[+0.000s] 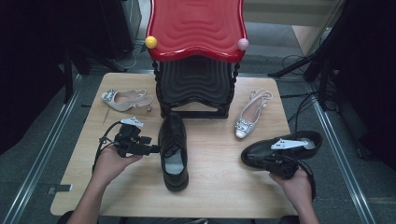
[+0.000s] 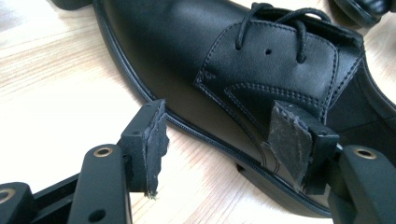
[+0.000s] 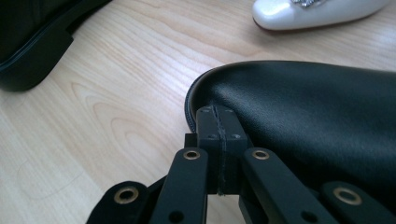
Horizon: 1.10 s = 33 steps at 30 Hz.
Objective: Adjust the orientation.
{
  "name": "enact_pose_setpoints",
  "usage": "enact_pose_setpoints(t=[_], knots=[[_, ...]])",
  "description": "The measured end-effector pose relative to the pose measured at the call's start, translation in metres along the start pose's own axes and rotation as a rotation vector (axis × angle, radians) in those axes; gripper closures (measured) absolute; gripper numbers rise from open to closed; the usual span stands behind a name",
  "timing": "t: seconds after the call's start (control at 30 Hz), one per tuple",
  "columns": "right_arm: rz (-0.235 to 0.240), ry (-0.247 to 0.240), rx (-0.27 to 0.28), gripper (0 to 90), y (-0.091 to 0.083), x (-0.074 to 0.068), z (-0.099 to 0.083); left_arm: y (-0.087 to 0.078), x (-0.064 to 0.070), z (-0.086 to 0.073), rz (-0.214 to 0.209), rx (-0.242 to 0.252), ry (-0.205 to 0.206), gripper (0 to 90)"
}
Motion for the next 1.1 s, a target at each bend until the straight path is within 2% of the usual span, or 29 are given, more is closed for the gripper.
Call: enact_pose_setpoints(t=[0.17, 0.4, 0.57, 0.7, 0.83, 0.93, 1.1], knots=[[0.0, -0.001, -0.006, 90.0, 0.007, 0.001, 0.008, -0.001, 0.0, -0.003, 0.002, -0.002, -0.005, 37.4], [-0.016, -0.032, -0.022, 90.0, 0.02, 0.004, 0.022, -0.003, -0.001, -0.006, 0.007, -0.004, -0.011, 37.3], [-0.015, -0.02, -0.032, 90.0, 0.023, 0.007, 0.027, -0.002, 0.0, -0.006, 0.004, -0.006, -0.008, 37.3], [-0.023, -0.007, -0.01, 90.0, 0.011, 0.007, 0.027, -0.002, 0.0, -0.005, 0.003, -0.009, -0.007, 37.2], [-0.056, 0.012, 0.012, 90.0, -0.007, 0.012, 0.027, -0.002, 0.0, -0.003, -0.002, -0.007, -0.002, 37.2], [-0.083, 0.026, 0.038, 90.0, -0.023, 0.018, 0.03, -0.001, 0.0, -0.001, -0.004, -0.011, 0.005, 37.2], [-0.137, 0.082, 0.088, 90.0, -0.049, 0.034, 0.036, 0.004, 0.0, 0.002, -0.004, -0.023, 0.012, 37.3]])
Point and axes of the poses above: each handheld gripper's, and its own axes: y roughly forward along the jaws, z roughly out of its top, x roughly to its right, the point moved 4 cm from there along y, roughly forward along the jaws, and after that the axes turned 5 degrees about -x, right-handed, at the moved point
